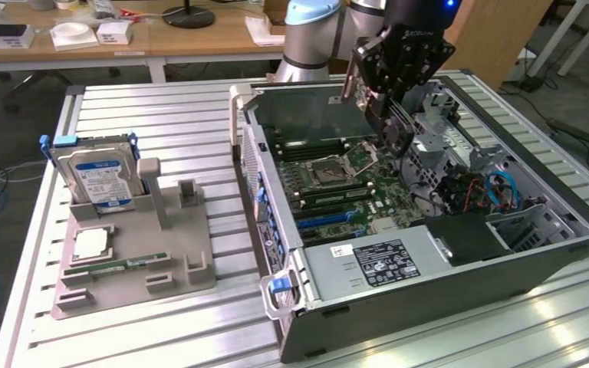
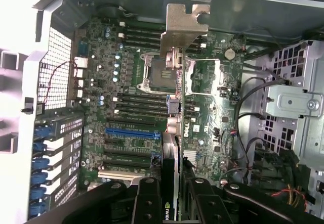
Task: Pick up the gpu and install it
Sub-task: 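Insert the gpu into the slot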
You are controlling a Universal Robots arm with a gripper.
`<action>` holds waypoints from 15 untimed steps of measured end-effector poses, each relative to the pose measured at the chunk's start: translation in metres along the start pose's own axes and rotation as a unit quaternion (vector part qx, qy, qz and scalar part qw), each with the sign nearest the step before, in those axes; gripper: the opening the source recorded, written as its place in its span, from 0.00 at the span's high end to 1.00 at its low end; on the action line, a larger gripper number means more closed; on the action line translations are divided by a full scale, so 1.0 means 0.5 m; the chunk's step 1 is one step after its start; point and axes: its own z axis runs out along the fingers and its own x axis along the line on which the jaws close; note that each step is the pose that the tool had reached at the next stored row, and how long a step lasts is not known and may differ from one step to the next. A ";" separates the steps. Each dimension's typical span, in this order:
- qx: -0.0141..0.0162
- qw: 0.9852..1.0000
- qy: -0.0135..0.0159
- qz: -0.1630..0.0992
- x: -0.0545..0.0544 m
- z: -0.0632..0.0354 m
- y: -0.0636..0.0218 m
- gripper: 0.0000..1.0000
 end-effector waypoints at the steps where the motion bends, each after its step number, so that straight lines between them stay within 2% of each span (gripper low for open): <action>1: 0.000 1.000 0.000 -0.003 0.000 0.000 0.000 0.74; 8: -0.001 1.000 0.001 -0.030 0.000 0.000 0.000 0.74; 15: -0.001 0.998 0.001 -0.059 0.000 0.000 0.000 0.74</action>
